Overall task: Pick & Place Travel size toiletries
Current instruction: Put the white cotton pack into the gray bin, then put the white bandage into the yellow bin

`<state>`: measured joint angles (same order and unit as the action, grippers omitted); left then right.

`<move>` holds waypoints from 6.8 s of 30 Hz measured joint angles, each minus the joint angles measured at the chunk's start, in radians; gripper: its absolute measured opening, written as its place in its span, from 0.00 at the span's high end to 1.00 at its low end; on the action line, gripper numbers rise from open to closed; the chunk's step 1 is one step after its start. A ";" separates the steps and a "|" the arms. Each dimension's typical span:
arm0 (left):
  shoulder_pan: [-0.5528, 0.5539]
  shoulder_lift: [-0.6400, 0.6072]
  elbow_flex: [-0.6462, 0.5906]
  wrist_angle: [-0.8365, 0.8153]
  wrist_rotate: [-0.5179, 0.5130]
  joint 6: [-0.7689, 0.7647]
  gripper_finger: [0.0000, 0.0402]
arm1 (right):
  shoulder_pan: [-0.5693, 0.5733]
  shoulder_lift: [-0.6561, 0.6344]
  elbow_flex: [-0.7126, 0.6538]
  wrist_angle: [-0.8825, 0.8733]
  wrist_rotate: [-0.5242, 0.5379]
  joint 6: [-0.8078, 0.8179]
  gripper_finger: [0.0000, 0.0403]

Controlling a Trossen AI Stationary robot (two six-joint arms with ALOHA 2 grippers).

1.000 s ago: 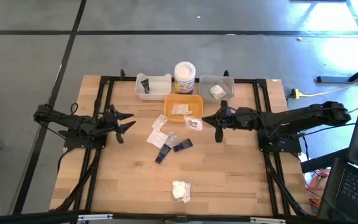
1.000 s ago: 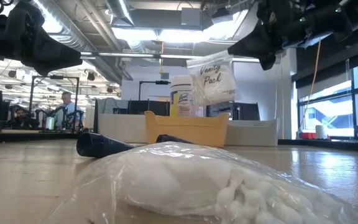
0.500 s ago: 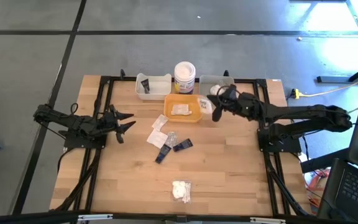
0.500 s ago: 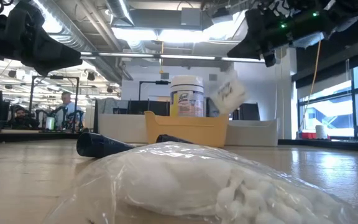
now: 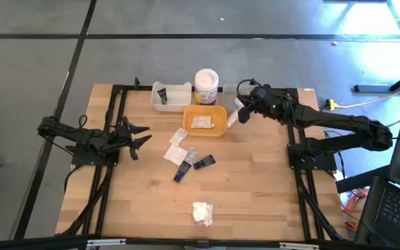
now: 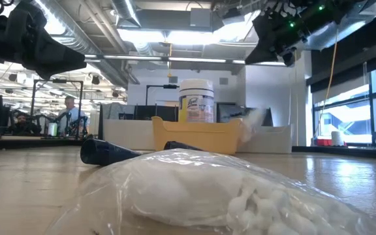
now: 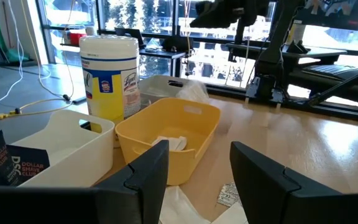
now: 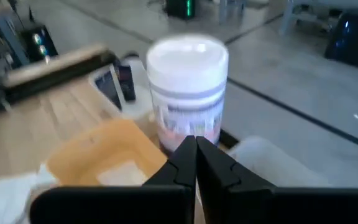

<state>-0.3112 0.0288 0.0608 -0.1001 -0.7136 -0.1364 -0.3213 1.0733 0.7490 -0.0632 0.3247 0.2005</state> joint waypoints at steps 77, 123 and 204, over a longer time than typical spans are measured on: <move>0.000 0.000 0.000 0.003 0.000 0.000 0.58 | 0.000 0.335 -0.365 0.083 -0.167 -0.078 0.69; 0.000 0.000 0.000 0.006 0.000 0.000 0.58 | 0.003 -0.073 -0.262 -0.091 -0.269 -0.110 1.00; 0.000 0.000 0.000 0.006 0.004 0.000 0.58 | -0.270 0.385 0.332 -0.574 -0.258 -0.287 0.65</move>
<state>-0.3114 0.0288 0.0605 -0.0944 -0.7097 -0.1360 -0.5918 1.4588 1.0813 -0.6376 0.0669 -0.0867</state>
